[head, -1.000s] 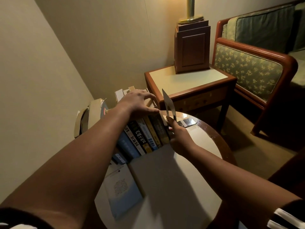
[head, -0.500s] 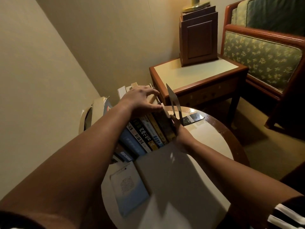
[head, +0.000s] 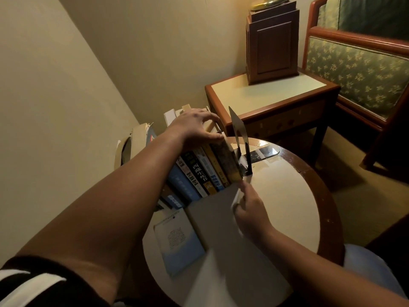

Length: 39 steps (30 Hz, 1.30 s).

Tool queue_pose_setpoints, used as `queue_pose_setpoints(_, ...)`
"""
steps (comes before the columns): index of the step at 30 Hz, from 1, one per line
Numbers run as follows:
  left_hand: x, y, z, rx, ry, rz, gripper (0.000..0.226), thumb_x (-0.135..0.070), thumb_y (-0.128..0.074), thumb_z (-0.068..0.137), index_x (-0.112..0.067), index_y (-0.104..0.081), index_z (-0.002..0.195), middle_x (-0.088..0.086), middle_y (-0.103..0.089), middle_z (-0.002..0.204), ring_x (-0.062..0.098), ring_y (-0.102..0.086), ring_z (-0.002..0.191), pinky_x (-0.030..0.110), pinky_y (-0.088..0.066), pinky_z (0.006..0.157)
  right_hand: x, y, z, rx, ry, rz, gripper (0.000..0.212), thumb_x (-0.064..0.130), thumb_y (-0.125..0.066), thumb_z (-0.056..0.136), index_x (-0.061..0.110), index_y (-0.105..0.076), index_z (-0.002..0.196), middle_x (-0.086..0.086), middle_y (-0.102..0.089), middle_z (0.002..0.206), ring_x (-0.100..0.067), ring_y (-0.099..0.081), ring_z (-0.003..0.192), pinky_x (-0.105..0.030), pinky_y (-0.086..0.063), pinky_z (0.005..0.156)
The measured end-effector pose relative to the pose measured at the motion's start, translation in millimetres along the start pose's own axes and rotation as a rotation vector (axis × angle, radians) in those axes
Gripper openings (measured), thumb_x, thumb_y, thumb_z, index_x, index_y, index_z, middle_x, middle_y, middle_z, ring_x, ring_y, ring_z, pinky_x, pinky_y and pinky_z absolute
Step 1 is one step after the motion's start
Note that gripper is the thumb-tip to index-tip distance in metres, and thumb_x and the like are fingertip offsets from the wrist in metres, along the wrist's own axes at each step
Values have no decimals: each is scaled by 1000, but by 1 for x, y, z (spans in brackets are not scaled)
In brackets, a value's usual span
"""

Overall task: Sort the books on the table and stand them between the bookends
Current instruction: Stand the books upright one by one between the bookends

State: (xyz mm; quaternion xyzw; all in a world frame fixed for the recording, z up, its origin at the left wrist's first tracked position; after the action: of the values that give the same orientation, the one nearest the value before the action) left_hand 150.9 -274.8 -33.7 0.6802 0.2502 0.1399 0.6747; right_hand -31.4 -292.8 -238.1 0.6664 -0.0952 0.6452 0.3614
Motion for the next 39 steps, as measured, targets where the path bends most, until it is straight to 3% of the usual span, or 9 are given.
queue_pose_setpoints(3,-3,1,-2,-4,12,-6,67,-64,-66,78,-36,-50,137,1,-48,145,25,-45,129,52,-43,103,14,-32,-22,166,97,-91,50,5,-58,85,16,-51,133,-7,-58,124,-21,-58,114,-8,-40,85)
queue_pose_setpoints(6,-5,3,-5,-6,20,-7,65,-61,-67,80,-33,-51,137,1,-48,144,25,-46,128,49,-43,104,25,-69,-32,318,135,-173,46,21,-57,93,19,-49,139,-5,-53,137,-21,-54,124,-30,-46,101)
queue_pose_setpoints(10,-5,3,-7,-16,41,-13,67,-62,-67,79,-34,-50,138,0,-46,147,24,-44,131,48,-42,104,43,-116,-47,629,276,-378,59,43,-44,102,31,-23,156,2,-14,165,-19,-11,151,-38,-13,123)
queue_pose_setpoints(14,-4,3,-7,3,56,-22,69,-62,-68,78,-34,-50,139,1,-44,149,25,-43,133,49,-42,105,38,-139,-60,822,433,-831,70,61,-26,100,33,4,157,4,16,165,-20,19,150,-44,10,122)
queue_pose_setpoints(18,-4,3,-8,-1,61,-27,69,-60,-69,79,-33,-50,139,1,-45,149,26,-42,134,48,-41,106,25,-135,-60,839,490,-908,74,61,-29,99,27,-1,159,0,16,165,-24,20,150,-43,13,121)
queue_pose_setpoints(24,-6,5,-12,-20,52,-49,67,-58,-69,80,-32,-50,139,2,-46,148,26,-43,132,47,-41,106,15,-55,-50,643,563,-852,75,58,-31,95,16,-25,157,-8,-8,166,-23,12,151,-42,9,122)
queue_pose_setpoints(28,-5,4,-13,-30,52,-83,65,-58,-70,79,-34,-51,138,2,-47,147,27,-44,131,50,-42,104,-6,5,-42,618,415,-909,71,57,-37,100,25,-14,159,-3,1,167,-25,4,153,-34,7,117)
queue_pose_setpoints(34,-4,4,-12,-26,42,-103,65,-57,-70,79,-34,-51,137,4,-48,145,29,-46,128,51,-43,102,-42,83,-24,636,122,-987,71,59,-33,100,29,-8,159,-3,7,167,-28,3,153,-39,-2,121)
queue_pose_setpoints(39,-5,4,-11,-27,33,-113,65,-55,-70,80,-32,-51,137,7,-49,145,31,-46,128,50,-44,101,-43,126,-14,507,17,-933,57,42,-45,103,22,-29,154,-5,-14,165,-27,-19,149,-37,-17,120)
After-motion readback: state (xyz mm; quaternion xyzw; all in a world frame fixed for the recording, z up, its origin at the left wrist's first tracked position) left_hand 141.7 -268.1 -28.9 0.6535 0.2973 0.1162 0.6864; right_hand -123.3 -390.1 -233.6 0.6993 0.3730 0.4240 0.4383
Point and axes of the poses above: each hand's wrist, its own z-axis towards the middle knuckle, its own y-axis out of the back of the hand, x = y × z, the point moved 7 cm from there along z, towards the middle knuckle
